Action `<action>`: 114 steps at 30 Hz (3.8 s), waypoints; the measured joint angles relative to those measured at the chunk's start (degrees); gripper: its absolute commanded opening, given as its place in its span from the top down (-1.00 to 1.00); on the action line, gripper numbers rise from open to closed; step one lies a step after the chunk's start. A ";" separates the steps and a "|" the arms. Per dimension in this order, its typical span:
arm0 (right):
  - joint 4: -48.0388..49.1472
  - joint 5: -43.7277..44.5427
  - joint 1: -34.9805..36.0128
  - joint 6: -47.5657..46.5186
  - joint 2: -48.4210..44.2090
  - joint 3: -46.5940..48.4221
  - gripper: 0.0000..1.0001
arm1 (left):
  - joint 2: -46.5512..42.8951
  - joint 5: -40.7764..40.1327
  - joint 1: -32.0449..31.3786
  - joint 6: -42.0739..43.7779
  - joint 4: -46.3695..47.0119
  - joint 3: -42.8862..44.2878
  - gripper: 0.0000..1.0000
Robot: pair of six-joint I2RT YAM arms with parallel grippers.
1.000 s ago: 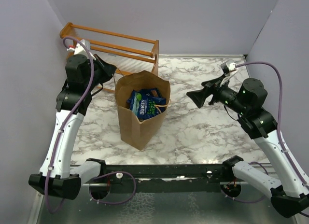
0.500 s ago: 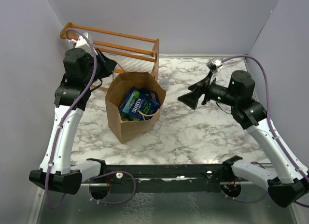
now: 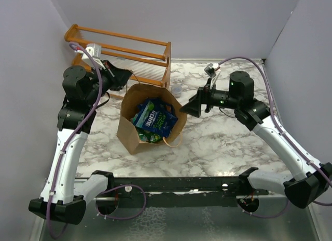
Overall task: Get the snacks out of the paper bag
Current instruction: Adjust the paper bag at the center of the board.
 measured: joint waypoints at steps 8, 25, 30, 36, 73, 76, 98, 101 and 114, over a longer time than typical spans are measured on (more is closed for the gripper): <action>-0.02 2.36 4.68 3.63 4.87 0.00 -0.94 | 0.00 -15.54 -0.11 1.25 -6.08 3.21 1.00; -0.04 7.21 6.12 3.15 9.60 1.64 -0.85 | 1.88 -8.24 0.00 3.30 -1.88 3.48 1.00; 0.90 5.92 6.12 3.04 9.60 0.55 -0.72 | -0.24 -0.15 0.00 3.08 1.38 0.31 1.00; 0.76 5.88 6.12 2.12 9.84 -1.29 -0.58 | -7.39 4.63 0.00 0.52 7.23 -9.16 1.00; -12.55 21.11 6.34 -12.24 6.10 15.41 -0.83 | -13.53 9.22 -0.17 -19.93 21.53 -20.17 1.00; -13.77 22.25 6.34 -8.85 6.10 14.49 -0.90 | -10.08 4.90 -0.15 -18.14 13.53 -14.08 1.00; -10.27 2.56 6.75 -1.25 -2.25 9.27 -0.90 | 2.93 -18.29 -0.17 -14.73 -14.43 7.63 1.00; -7.08 -3.34 10.58 -4.39 -3.50 7.48 -0.91 | 0.87 -16.92 -0.17 -15.28 -12.20 4.94 1.00; -6.47 0.46 29.07 -34.25 5.01 7.98 -0.56 | -2.05 -13.11 -0.17 -14.53 -11.34 3.74 1.00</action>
